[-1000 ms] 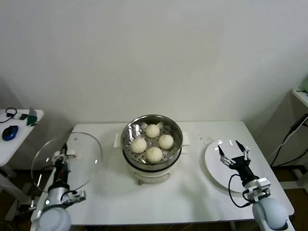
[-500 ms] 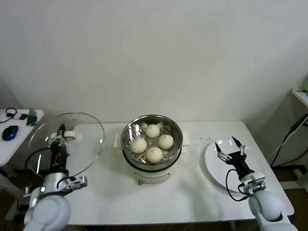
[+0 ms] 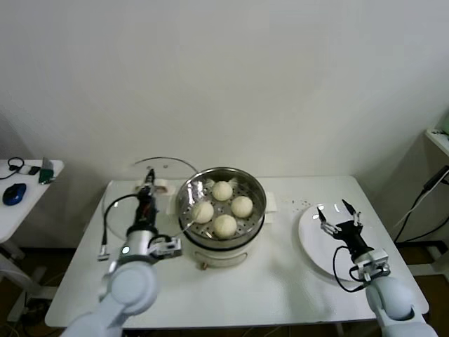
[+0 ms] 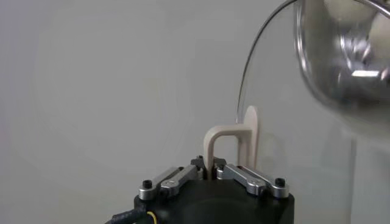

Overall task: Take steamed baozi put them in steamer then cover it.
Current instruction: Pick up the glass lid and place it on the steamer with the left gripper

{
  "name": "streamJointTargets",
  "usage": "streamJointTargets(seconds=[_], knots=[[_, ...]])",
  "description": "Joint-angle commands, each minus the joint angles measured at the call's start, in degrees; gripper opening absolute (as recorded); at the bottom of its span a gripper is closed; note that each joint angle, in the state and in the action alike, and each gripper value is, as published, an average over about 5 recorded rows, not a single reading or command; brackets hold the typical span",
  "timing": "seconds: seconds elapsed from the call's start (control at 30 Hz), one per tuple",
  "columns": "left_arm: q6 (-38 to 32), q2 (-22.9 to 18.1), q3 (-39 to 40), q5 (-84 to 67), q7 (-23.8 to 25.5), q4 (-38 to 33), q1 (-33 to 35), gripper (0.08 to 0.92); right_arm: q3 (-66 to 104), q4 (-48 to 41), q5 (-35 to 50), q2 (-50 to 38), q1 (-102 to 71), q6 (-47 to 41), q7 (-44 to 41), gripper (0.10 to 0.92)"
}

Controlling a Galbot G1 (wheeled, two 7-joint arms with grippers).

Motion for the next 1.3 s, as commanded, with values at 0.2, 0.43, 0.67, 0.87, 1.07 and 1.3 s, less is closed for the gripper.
streamJointTargets(seconds=[0.2, 0.43, 0.67, 0.87, 1.07, 1.3], knots=[[2.8, -21.7, 14.0, 9.7, 5.5, 16.5, -15.7, 0.154, 2.6, -0.5, -0.2, -0.6, -1.5, 0.6, -0.2, 0.823], [2.8, -23.7, 14.1, 8.4, 5.0, 20.8, -15.8, 0.154, 3.7, -0.5, -0.4, -0.6, -2.4, 1.0, -0.3, 0.823], [2.8, -24.6, 13.9, 8.1, 4.8, 21.0, -14.0, 0.154, 3.8, -1.0, -0.9, -0.3, -2.3, 1.3, -0.5, 0.823], [2.8, -24.4, 14.0, 8.3, 5.2, 20.7, -13.2, 0.154, 3.6, -1.2, -1.1, -0.1, -2.0, 1.4, -0.6, 0.823], [2.8, -23.4, 14.0, 8.7, 6.2, 20.6, -13.1, 0.154, 3.6, -1.1, -1.1, -0.2, -1.8, 1.4, -0.6, 0.823], [2.8, -23.7, 13.6, 9.1, 6.5, 20.9, -12.8, 0.154, 3.7, -1.1, -1.1, 0.1, -1.8, 1.5, -0.7, 0.823]])
